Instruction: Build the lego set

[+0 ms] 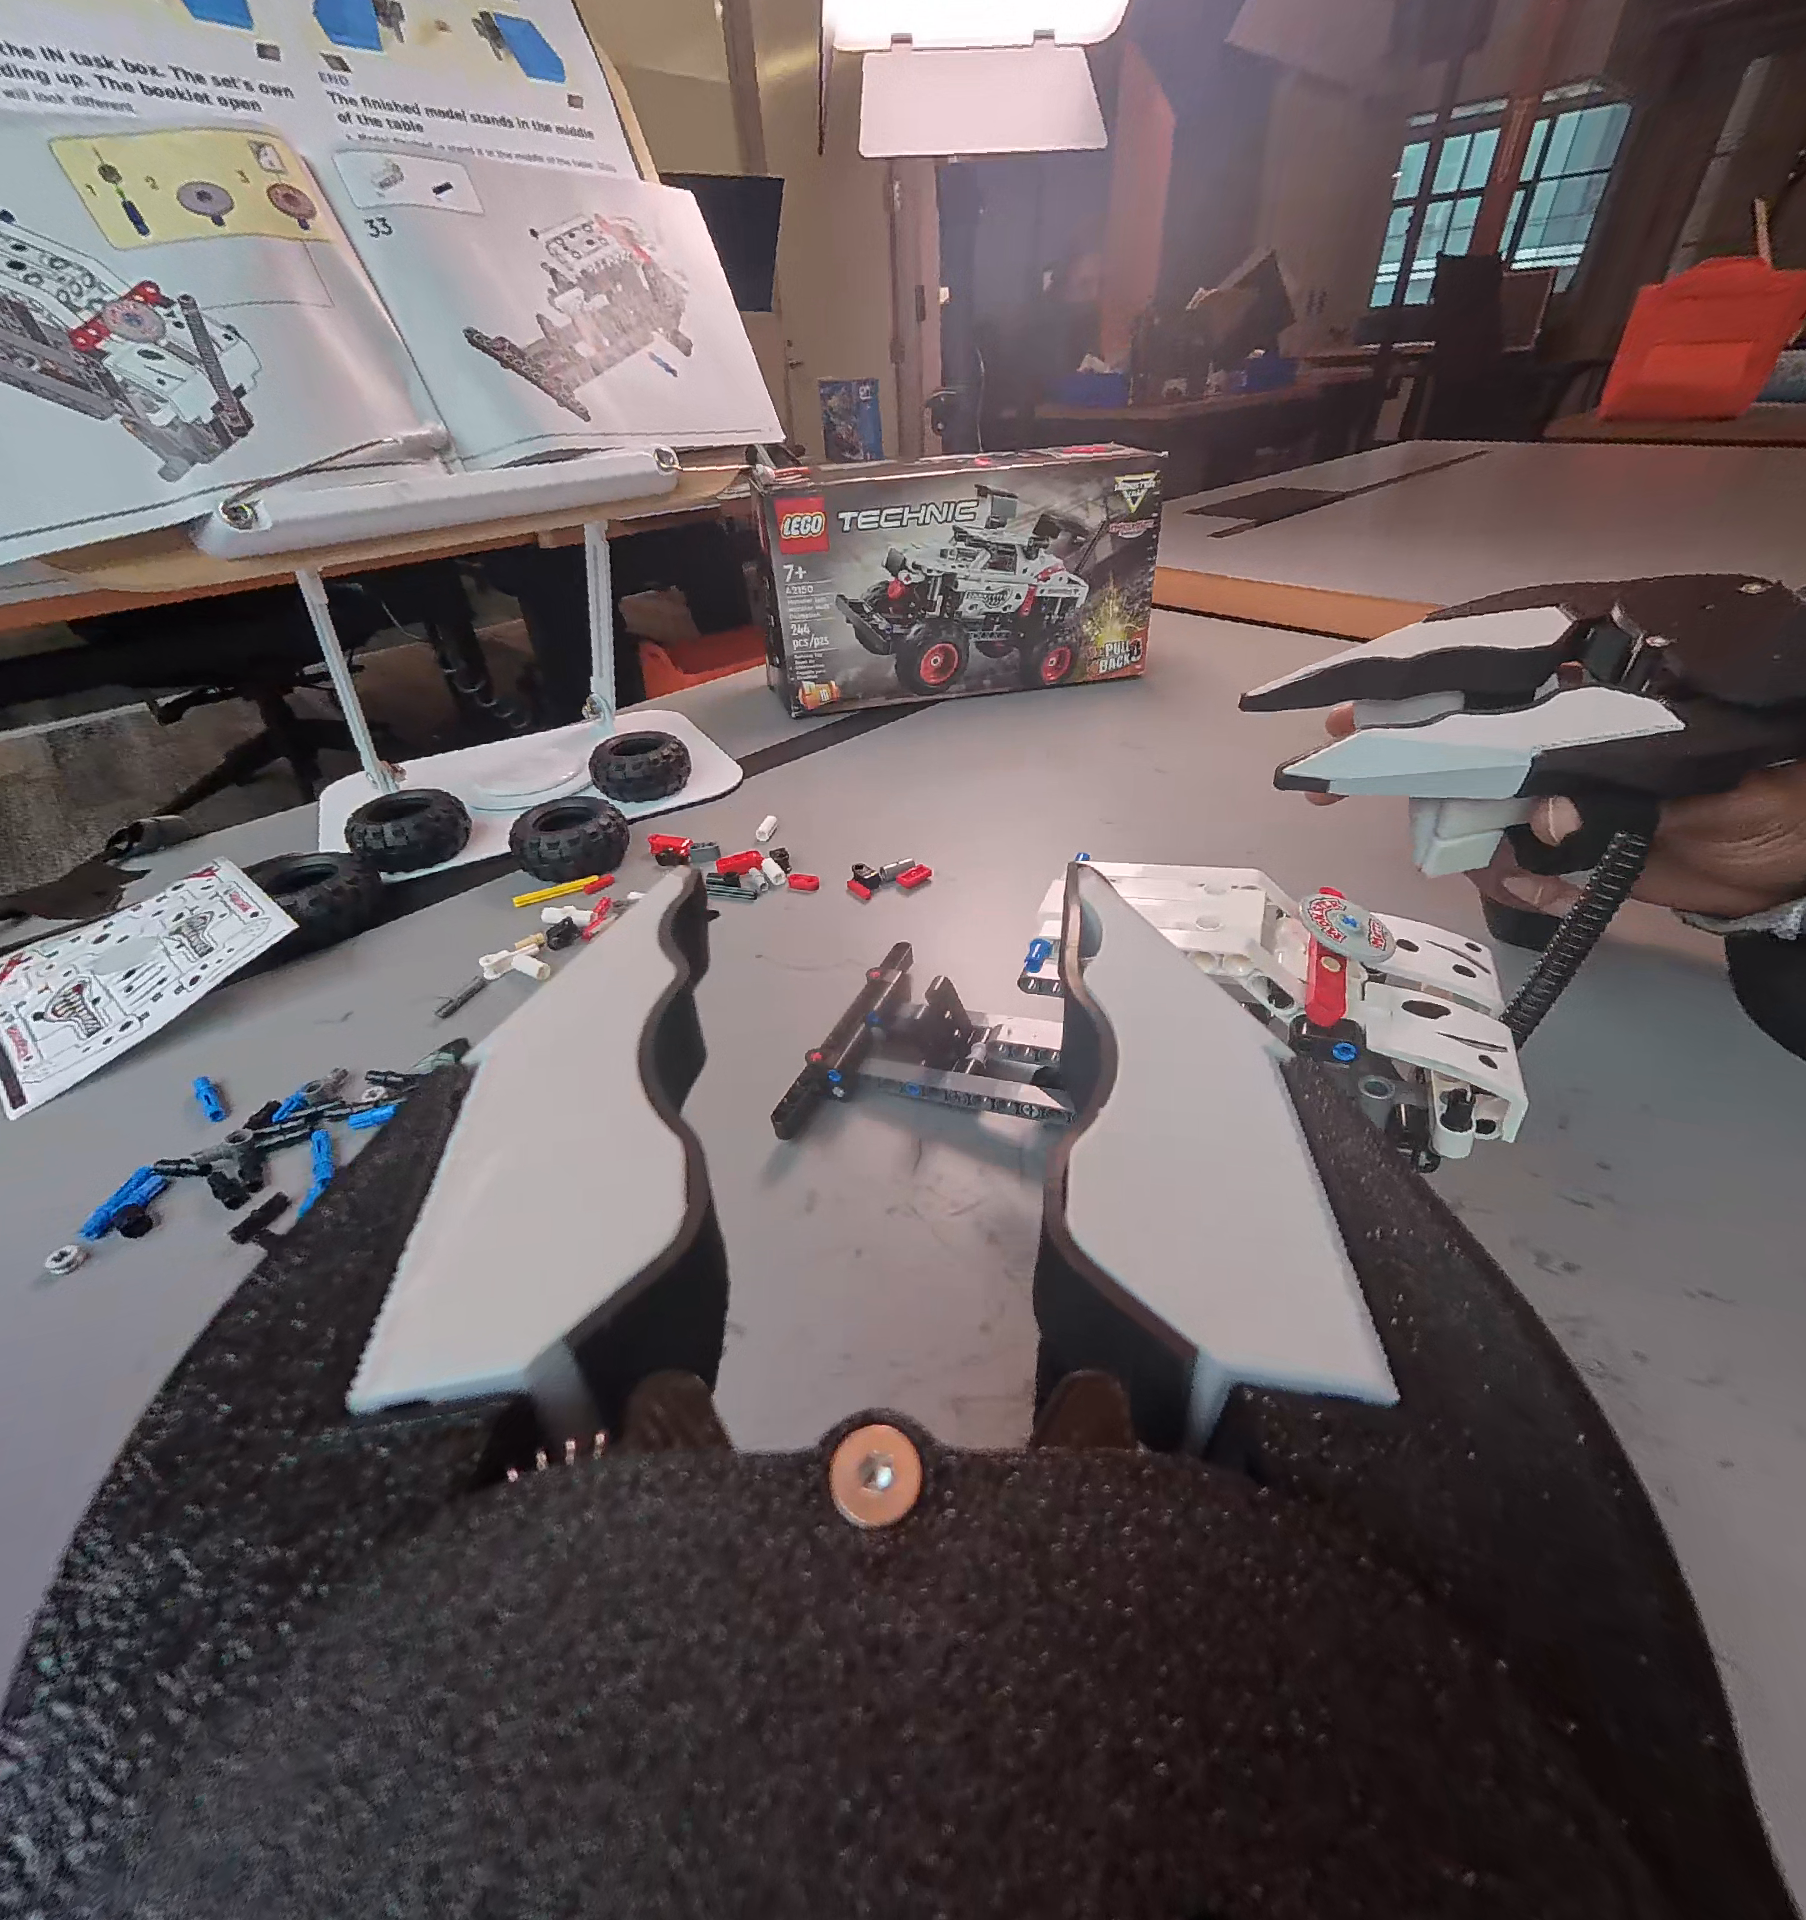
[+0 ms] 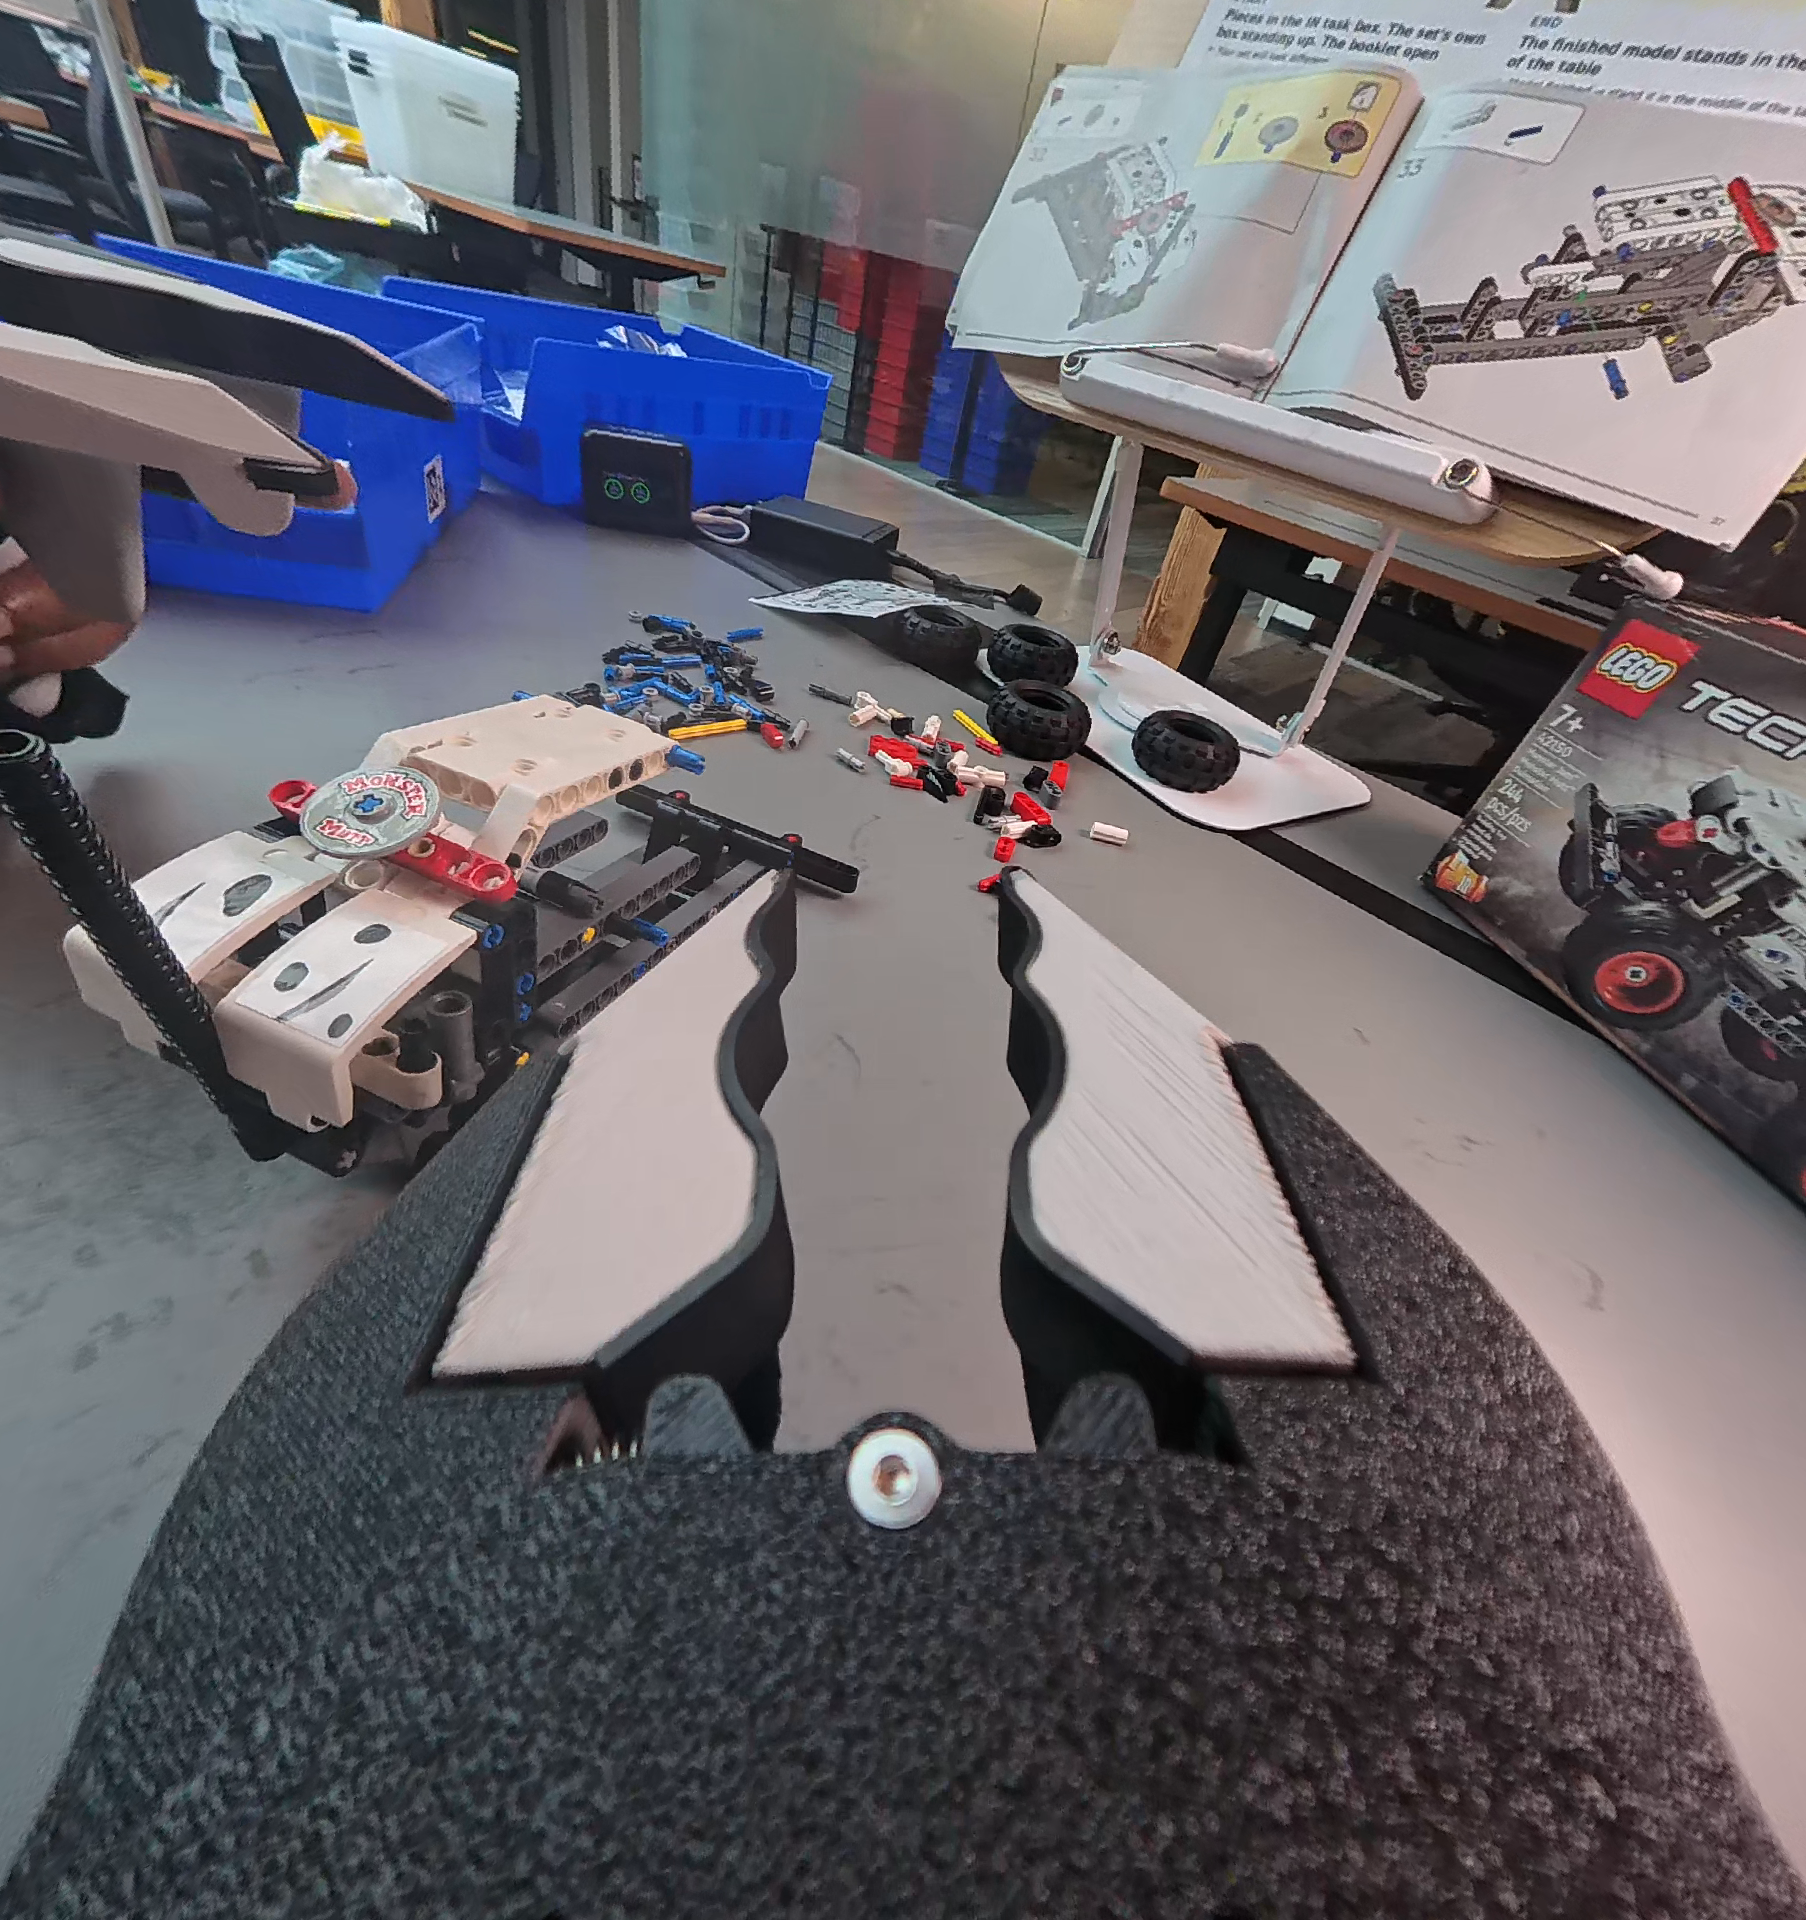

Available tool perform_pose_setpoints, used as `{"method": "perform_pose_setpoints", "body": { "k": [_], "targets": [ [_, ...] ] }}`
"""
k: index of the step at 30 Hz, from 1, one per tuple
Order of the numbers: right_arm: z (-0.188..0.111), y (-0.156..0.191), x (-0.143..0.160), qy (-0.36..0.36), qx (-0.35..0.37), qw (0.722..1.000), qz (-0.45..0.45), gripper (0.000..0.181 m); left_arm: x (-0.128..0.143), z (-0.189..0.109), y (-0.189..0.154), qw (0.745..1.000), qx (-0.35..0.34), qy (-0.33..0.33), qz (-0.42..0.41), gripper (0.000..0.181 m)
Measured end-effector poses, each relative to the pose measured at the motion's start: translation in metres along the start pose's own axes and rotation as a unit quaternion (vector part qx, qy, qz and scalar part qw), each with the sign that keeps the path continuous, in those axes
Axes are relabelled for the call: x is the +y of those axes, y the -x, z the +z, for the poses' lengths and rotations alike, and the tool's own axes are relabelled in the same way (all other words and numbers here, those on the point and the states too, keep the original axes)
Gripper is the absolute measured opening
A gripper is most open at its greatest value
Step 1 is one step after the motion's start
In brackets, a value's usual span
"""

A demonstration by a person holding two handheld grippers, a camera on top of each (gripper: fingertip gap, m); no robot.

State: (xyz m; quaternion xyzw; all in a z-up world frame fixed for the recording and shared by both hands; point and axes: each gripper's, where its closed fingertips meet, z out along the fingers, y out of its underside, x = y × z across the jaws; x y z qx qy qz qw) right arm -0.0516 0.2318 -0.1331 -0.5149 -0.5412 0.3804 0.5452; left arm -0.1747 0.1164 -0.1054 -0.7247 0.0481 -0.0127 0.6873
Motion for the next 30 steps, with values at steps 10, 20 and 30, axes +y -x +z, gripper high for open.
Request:
{"method": "perform_pose_setpoints", "body": {
  "k": [10, 20, 30],
  "targets": [
    [-0.001, -0.002, -0.001, -0.005, 0.009, 1.0, 0.0, 0.038, -0.006, -0.004, 0.006, 1.0, -0.006, -0.015, -0.019, 0.068],
    [0.003, 0.004, -0.004, -0.007, 0.01, 1.0, -0.001, 0.038, -0.013, -0.011, 0.014, 0.998, -0.017, -0.027, -0.049, 0.064],
    [0.092, -0.071, -0.101, -0.084, 0.064, 0.994, -0.019, 0.023, -0.006, -0.005, 0.007, 0.999, -0.007, -0.016, -0.051, 0.063]
  ]
}}
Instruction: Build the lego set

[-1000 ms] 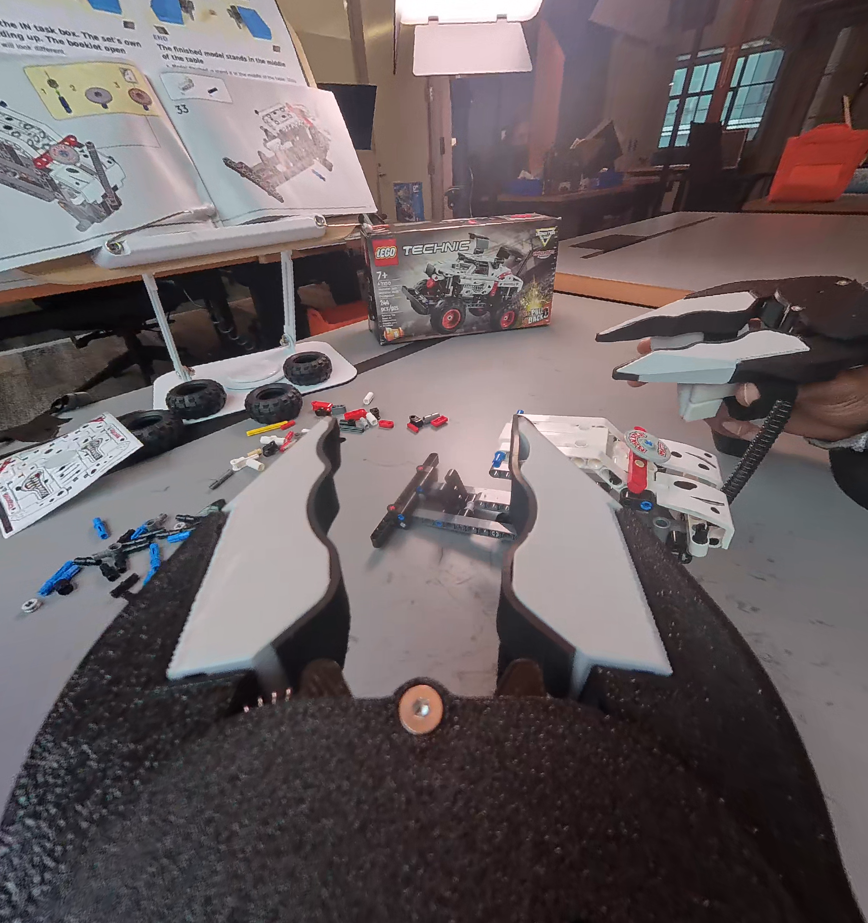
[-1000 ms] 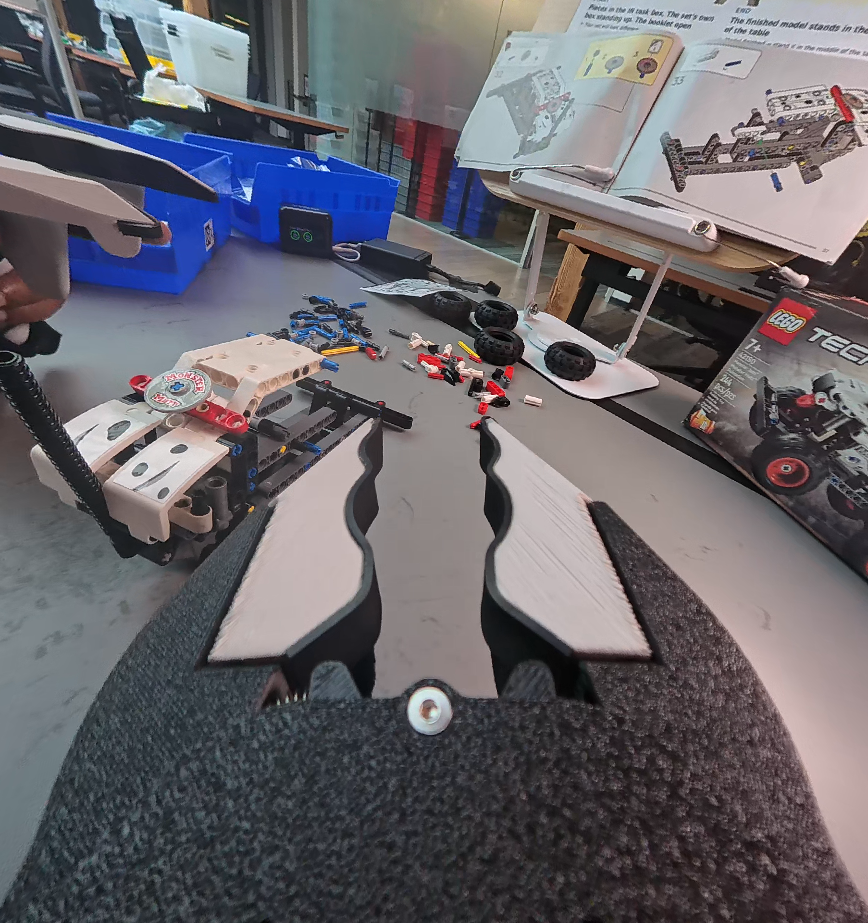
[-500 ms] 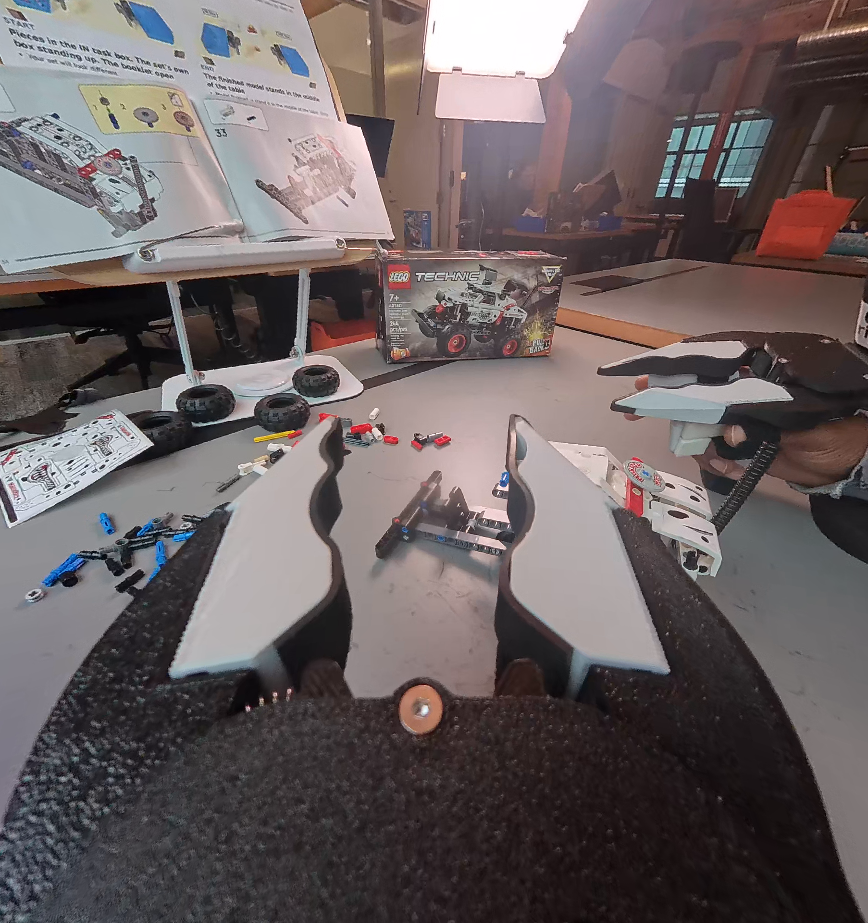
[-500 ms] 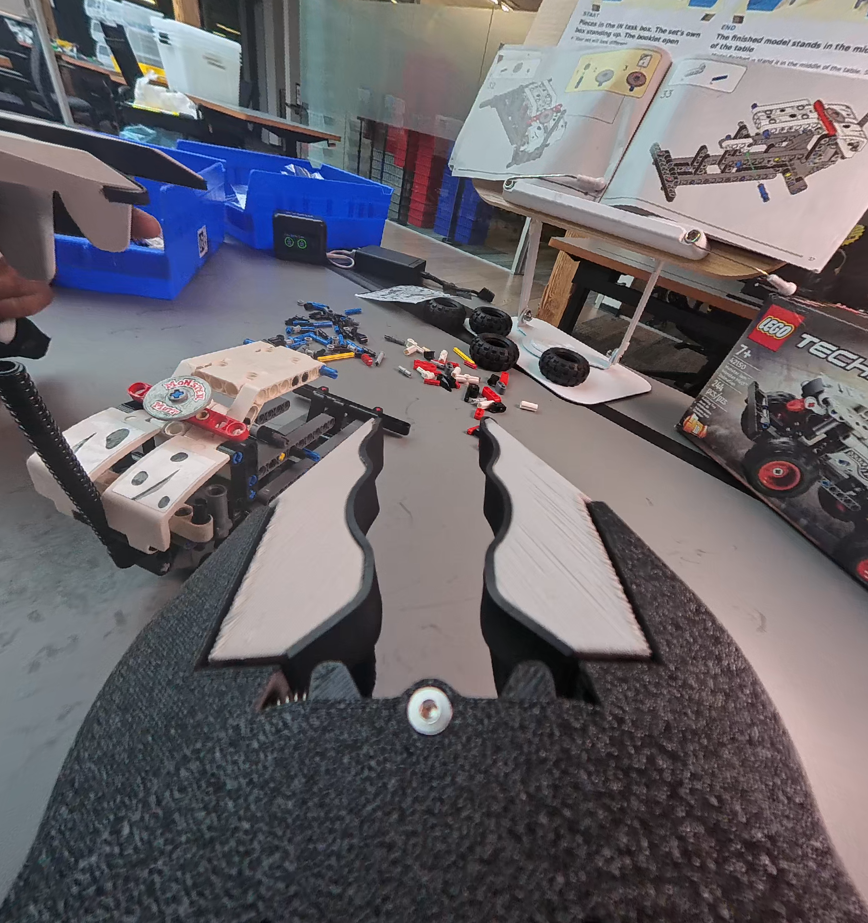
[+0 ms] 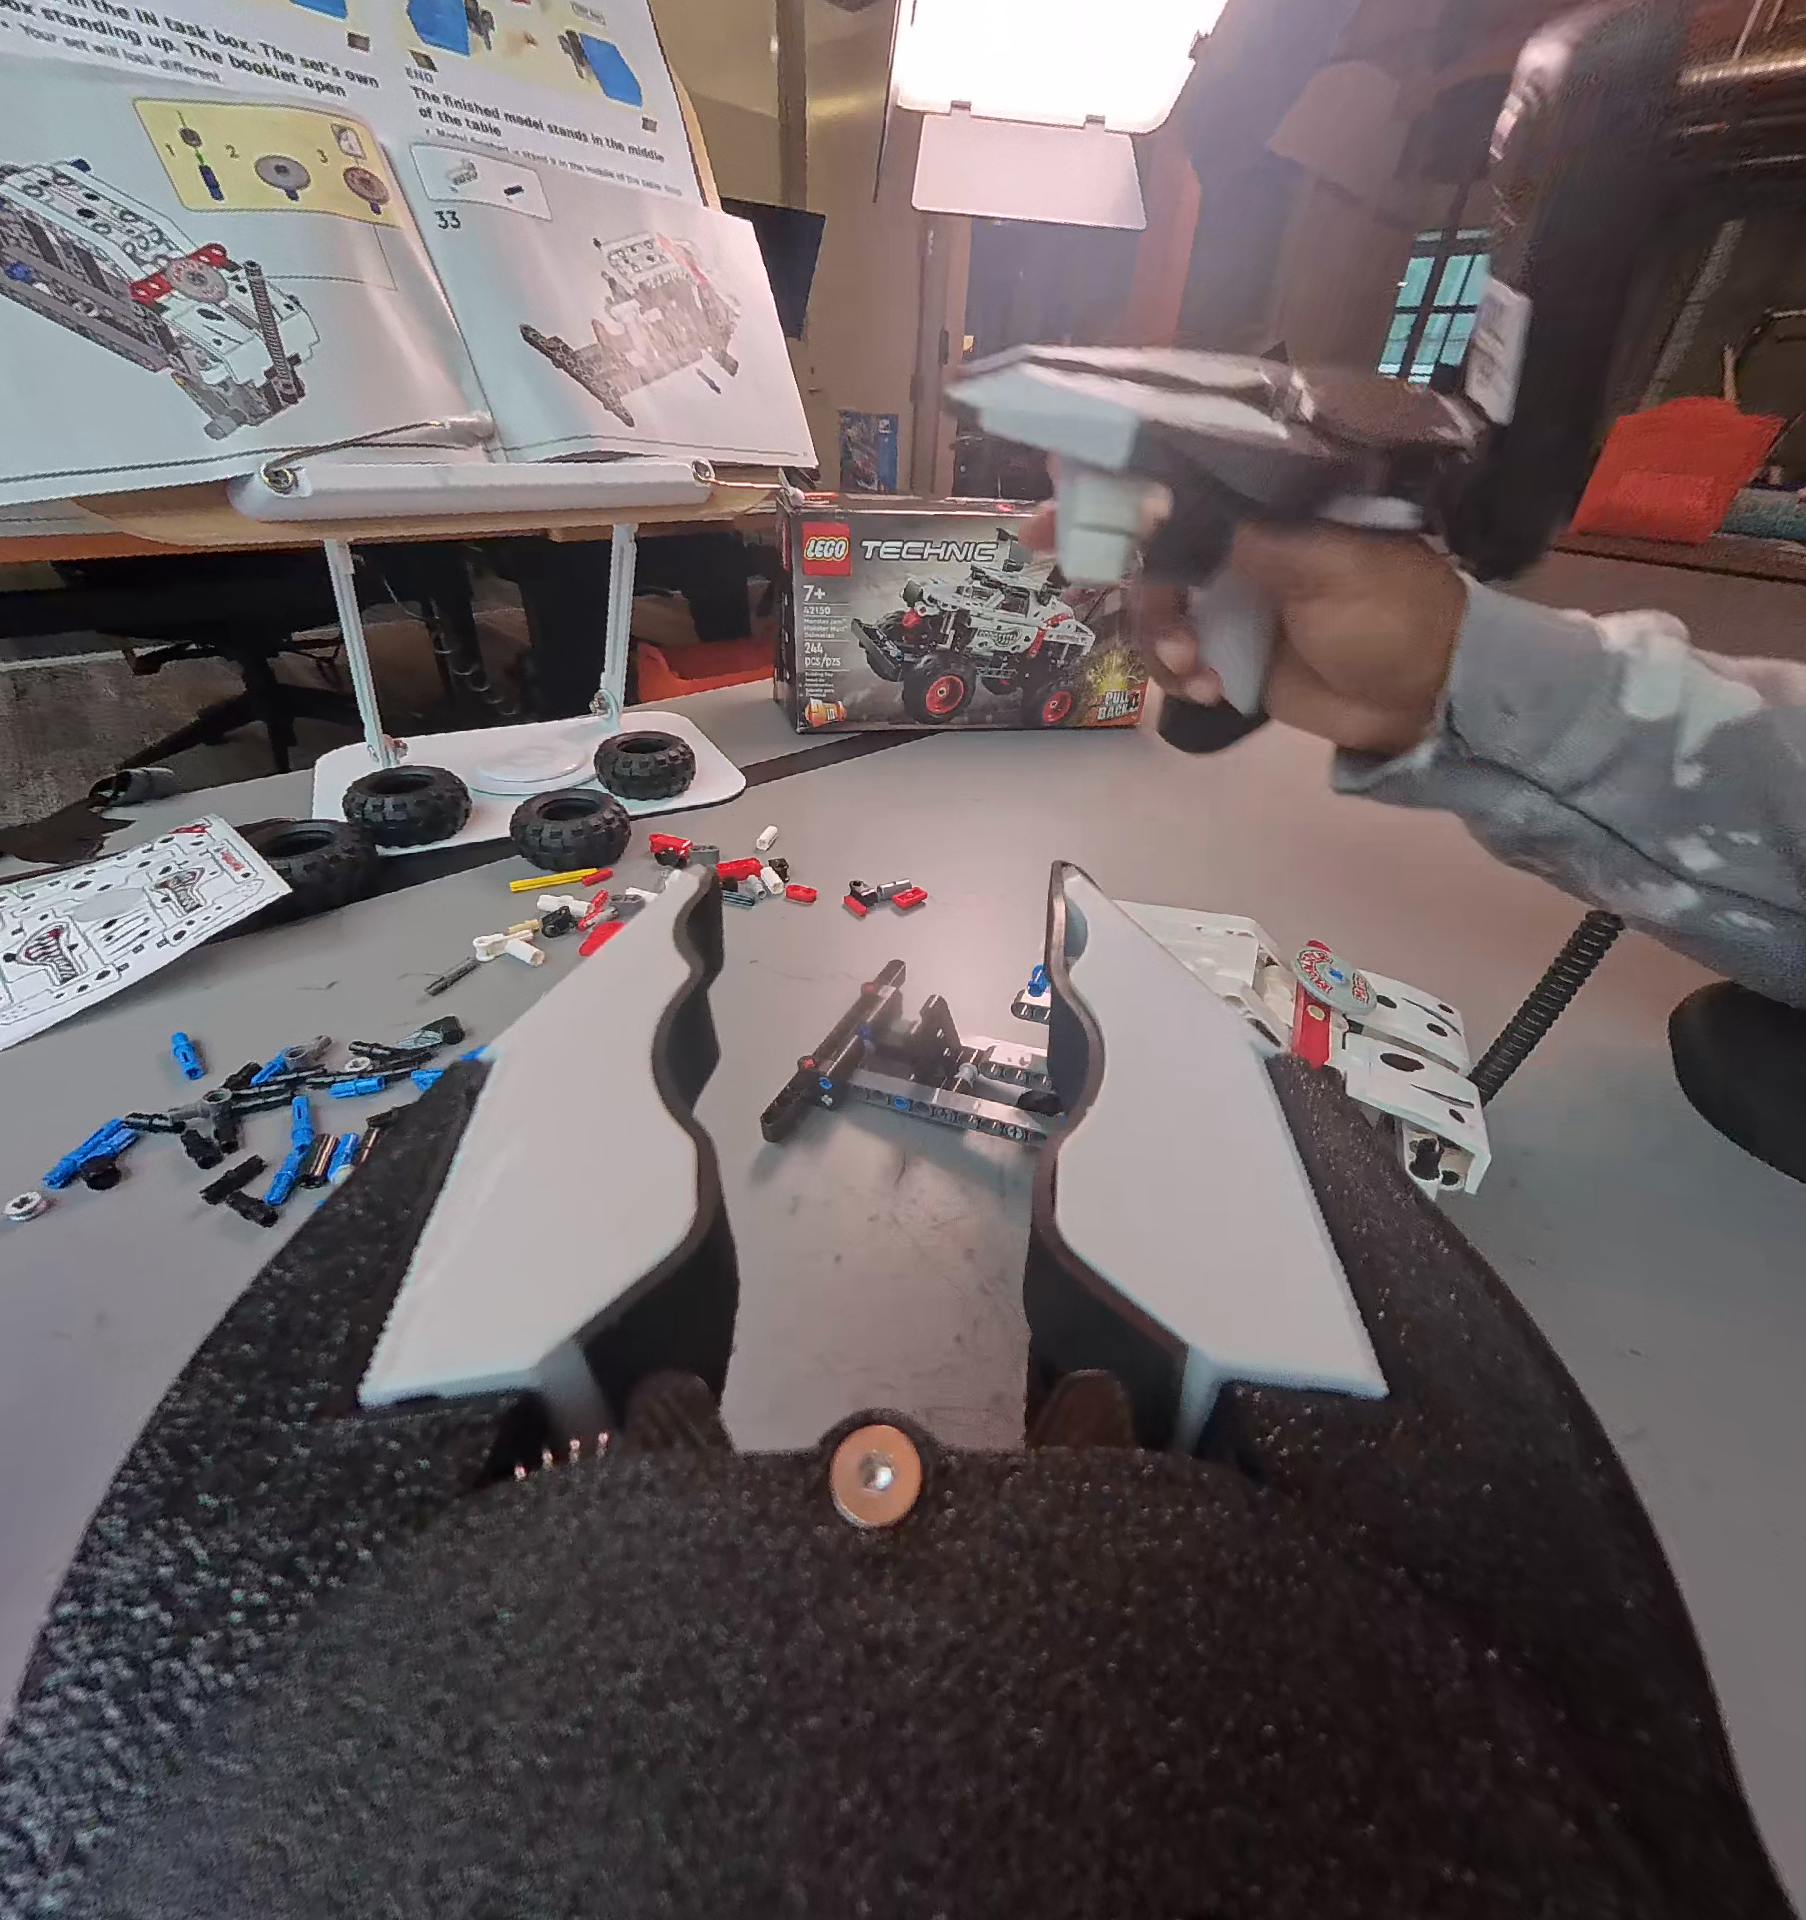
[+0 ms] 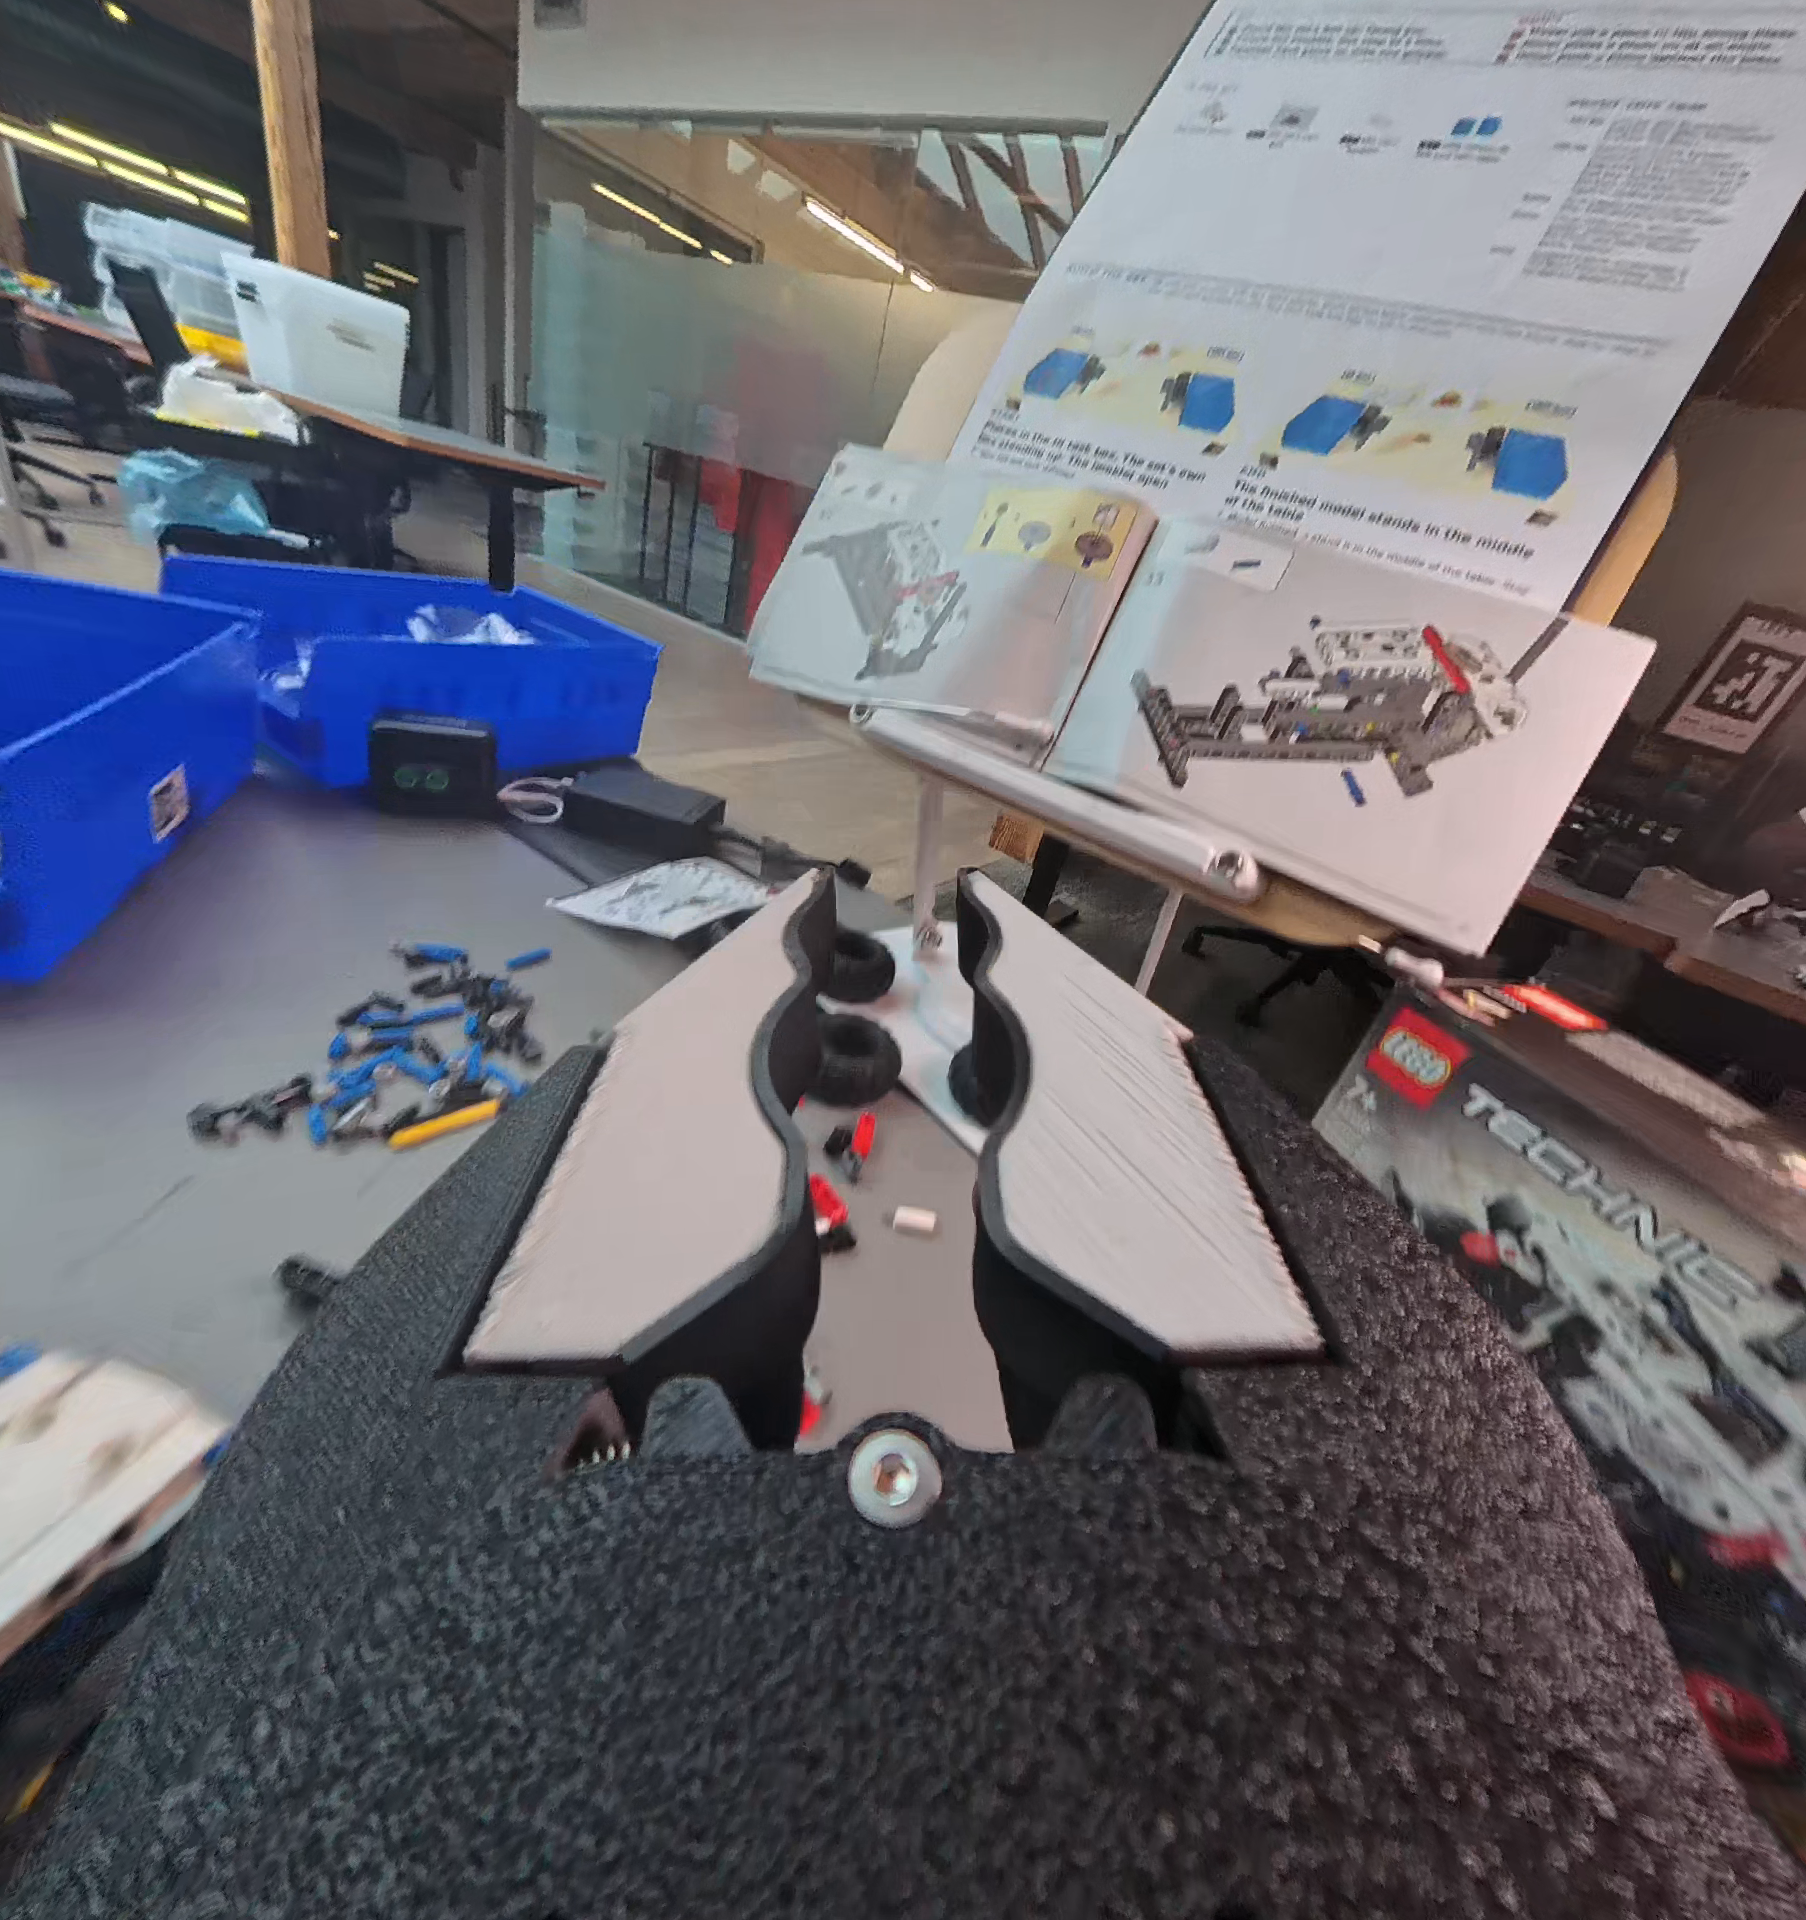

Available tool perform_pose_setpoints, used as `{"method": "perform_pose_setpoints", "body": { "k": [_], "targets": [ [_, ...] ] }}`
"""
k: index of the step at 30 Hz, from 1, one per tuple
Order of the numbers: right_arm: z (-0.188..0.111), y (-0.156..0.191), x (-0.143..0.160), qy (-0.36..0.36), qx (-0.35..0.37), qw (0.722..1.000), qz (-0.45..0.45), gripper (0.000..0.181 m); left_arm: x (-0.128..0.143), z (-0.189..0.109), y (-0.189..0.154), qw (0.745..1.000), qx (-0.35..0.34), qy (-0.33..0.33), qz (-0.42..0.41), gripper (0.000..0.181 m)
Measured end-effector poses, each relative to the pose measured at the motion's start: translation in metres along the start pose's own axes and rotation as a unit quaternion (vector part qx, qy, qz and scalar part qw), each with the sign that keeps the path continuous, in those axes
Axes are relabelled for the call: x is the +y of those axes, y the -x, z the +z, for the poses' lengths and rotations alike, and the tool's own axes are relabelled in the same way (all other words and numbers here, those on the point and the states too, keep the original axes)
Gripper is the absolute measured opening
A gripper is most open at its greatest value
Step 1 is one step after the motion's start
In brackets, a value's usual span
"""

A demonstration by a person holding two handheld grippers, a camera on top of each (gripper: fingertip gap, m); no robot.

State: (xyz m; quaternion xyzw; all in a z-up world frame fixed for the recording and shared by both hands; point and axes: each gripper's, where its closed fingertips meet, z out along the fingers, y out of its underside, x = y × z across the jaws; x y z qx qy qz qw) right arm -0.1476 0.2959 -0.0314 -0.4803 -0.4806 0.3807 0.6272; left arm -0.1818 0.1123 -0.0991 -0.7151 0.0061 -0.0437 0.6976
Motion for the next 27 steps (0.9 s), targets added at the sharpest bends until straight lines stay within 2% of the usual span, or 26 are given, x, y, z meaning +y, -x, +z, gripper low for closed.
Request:
{"method": "perform_pose_setpoints", "body": {
  "k": [3, 7, 10, 12, 16, 27],
  "targets": [
    [0.069, -0.036, -0.027, -0.022, 0.029, 0.999, 0.001, 0.017, 0.004, 0.001, 0.0, 1.0, -0.003, 0.007, 0.01, 0.062],
    [0.157, -0.076, -0.042, -0.016, 0.053, 0.998, 0.01, 0.001, 0.009, 0.002, 0.002, 0.999, -0.011, 0.018, 0.024, 0.06],
    [0.206, -0.097, -0.04, 0.012, 0.071, 0.997, -0.001, 0.0, 0.014, 0.004, 0.001, 0.999, -0.011, 0.028, 0.034, 0.06],
    [0.229, -0.108, -0.033, 0.032, 0.089, 0.995, -0.018, 0.0, 0.015, 0.005, 0.001, 0.999, -0.011, 0.032, 0.039, 0.059],
    [0.248, -0.119, -0.02, 0.051, 0.099, 0.993, -0.037, 0.0, 0.014, 0.004, 0.002, 0.999, -0.007, 0.031, 0.036, 0.059],
    [0.237, -0.142, -0.006, 0.054, 0.114, 0.99, -0.055, 0.0, 0.013, 0.004, 0.0, 0.999, 0.013, 0.031, 0.014, 0.058]
  ]
}}
